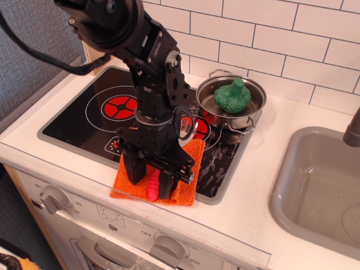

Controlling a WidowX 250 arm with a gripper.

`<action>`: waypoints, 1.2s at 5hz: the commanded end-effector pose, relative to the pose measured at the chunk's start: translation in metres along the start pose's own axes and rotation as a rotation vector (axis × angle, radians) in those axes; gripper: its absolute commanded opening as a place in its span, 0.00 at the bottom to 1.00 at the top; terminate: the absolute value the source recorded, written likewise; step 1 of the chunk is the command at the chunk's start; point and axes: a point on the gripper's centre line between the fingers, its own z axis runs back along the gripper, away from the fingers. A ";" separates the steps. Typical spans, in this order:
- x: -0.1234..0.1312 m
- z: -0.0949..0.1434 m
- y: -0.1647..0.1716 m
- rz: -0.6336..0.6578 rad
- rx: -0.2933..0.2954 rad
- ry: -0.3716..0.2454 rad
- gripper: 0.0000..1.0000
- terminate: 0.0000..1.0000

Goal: Move the fork to the top left corner of the stove

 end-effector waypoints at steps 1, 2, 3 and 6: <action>0.005 0.006 0.000 -0.013 0.004 -0.021 0.00 0.00; 0.006 0.012 0.000 -0.010 0.005 -0.029 0.00 0.00; 0.006 0.042 0.003 0.009 -0.013 -0.093 0.00 0.00; 0.009 0.068 0.028 0.097 -0.040 -0.152 0.00 0.00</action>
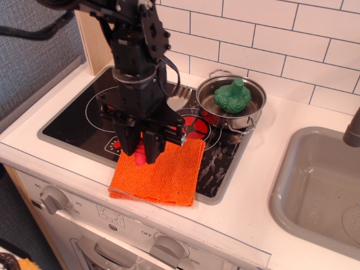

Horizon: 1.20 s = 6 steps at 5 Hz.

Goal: Move the fork to the top left corner of the stove

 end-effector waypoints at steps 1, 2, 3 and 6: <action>0.023 0.015 0.037 0.048 0.014 -0.062 0.00 0.00; 0.036 0.010 0.072 0.066 0.043 -0.055 0.00 0.00; 0.058 -0.004 0.109 0.097 0.050 -0.042 0.00 0.00; 0.106 -0.044 0.171 0.078 0.126 0.040 0.00 0.00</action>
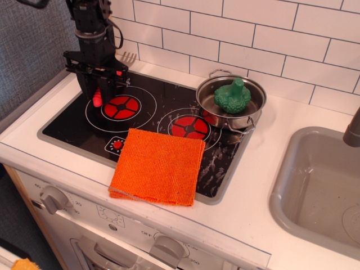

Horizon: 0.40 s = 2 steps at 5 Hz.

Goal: Move the fork to the top left corner of the stove

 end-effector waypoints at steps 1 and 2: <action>0.018 -0.006 0.024 -0.020 0.057 0.003 0.00 0.00; 0.017 -0.011 0.027 -0.042 0.038 0.017 1.00 0.00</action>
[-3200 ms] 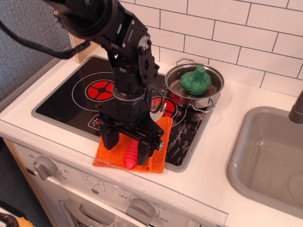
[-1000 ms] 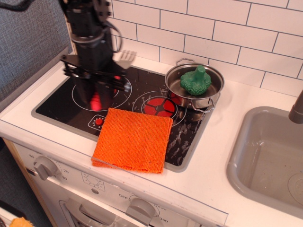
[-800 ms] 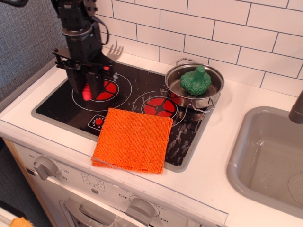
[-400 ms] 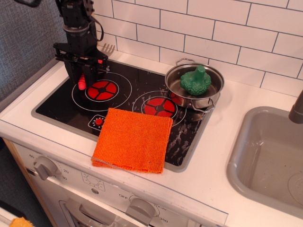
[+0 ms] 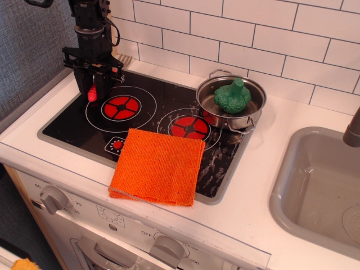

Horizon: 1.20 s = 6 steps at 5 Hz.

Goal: Move the fork to the top left corner of the stove

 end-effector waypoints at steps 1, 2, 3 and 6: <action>-0.004 0.004 0.008 -0.030 -0.019 -0.037 1.00 0.00; -0.012 0.029 0.003 -0.048 -0.028 -0.110 1.00 0.00; -0.024 0.063 -0.002 -0.031 -0.040 -0.199 1.00 0.00; -0.060 0.097 -0.033 -0.068 -0.124 -0.249 1.00 0.00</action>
